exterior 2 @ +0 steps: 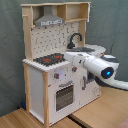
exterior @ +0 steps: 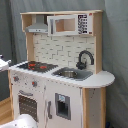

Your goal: Play with the kitchen

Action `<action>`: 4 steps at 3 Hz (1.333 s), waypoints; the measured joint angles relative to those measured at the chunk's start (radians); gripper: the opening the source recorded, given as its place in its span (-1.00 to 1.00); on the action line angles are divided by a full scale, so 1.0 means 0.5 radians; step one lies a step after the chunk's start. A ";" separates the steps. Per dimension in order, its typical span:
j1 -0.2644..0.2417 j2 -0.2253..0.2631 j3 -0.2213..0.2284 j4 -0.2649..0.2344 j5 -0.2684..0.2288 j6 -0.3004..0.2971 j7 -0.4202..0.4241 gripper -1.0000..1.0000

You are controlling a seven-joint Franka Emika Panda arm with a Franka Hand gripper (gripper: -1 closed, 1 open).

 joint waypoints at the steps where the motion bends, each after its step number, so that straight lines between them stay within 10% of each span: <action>1: 0.069 -0.022 -0.118 0.001 -0.015 -0.164 -0.001 1.00; 4: 0.191 -0.088 -0.376 0.014 -0.181 -0.678 0.188 1.00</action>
